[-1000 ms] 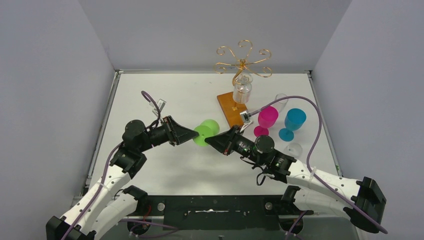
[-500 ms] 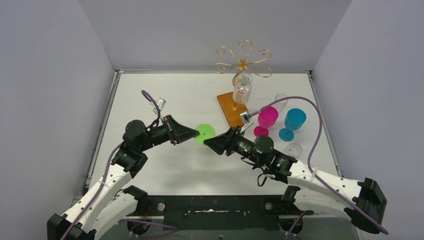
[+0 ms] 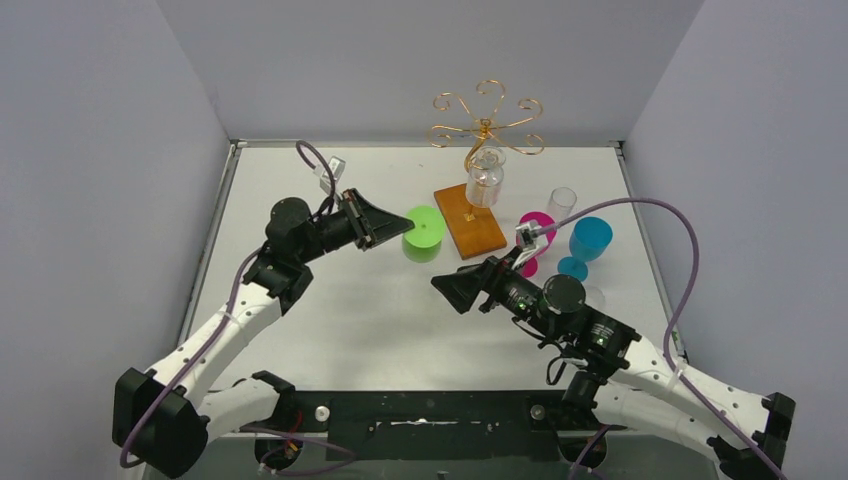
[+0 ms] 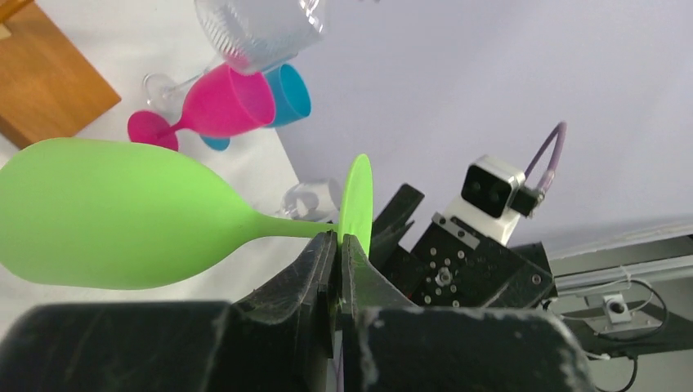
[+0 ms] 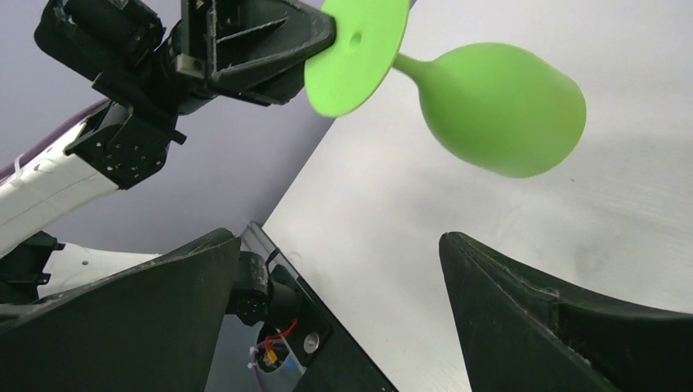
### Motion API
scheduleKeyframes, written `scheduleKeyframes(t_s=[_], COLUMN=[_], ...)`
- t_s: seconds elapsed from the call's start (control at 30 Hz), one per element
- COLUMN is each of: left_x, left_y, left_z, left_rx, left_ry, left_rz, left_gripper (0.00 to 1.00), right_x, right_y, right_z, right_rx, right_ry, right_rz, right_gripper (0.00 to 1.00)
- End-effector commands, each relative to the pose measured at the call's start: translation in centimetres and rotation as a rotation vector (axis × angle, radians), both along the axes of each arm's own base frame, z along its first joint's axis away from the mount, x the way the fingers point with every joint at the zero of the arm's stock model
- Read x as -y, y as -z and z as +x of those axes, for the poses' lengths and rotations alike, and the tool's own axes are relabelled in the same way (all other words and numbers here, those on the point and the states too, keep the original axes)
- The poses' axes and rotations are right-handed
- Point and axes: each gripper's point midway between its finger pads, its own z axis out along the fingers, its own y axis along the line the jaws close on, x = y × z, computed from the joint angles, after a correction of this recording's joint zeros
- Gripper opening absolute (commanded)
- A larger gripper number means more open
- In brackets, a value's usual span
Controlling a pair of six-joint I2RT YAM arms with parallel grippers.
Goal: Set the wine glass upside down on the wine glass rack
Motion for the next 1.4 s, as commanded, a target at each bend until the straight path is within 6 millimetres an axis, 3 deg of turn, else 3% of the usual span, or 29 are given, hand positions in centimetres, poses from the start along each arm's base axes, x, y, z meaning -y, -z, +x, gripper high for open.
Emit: scheduleKeyframes(t_s=[0.0, 0.27, 0.37, 0.83, 1.37], left_x=[0.9, 2.8, 3.2, 4.6, 4.2], left_y=[-6.5, -11.3, -12.1, -11.2, -10.5], left_z=[3.0, 8.0, 9.5, 13.7, 16.8], left_rx=[0.129, 0.187, 0.199, 0.197, 0.203], left_ry=[-0.053, -0.068, -0.083, -0.063, -0.089], left_rz=[-0.105, -0.172, -0.176, -0.181, -0.177], left_gripper=[0.0, 0.0, 0.0, 0.0, 0.0], right_x=[2.4, 5.3, 5.9, 6.0, 5.6], right_y=[-3.5, -5.1, -5.6, -6.5, -6.4], right_z=[0.1, -0.4, -0.6, -0.9, -0.9], right_rx=[0.073, 0.071, 0.073, 0.079, 0.074], right_ry=[0.072, 0.143, 0.15, 0.145, 0.132], right_rz=[-0.002, 0.006, 0.021, 0.052, 0.054], right_gripper=[0.98, 0.97, 0.98, 0.98, 0.98])
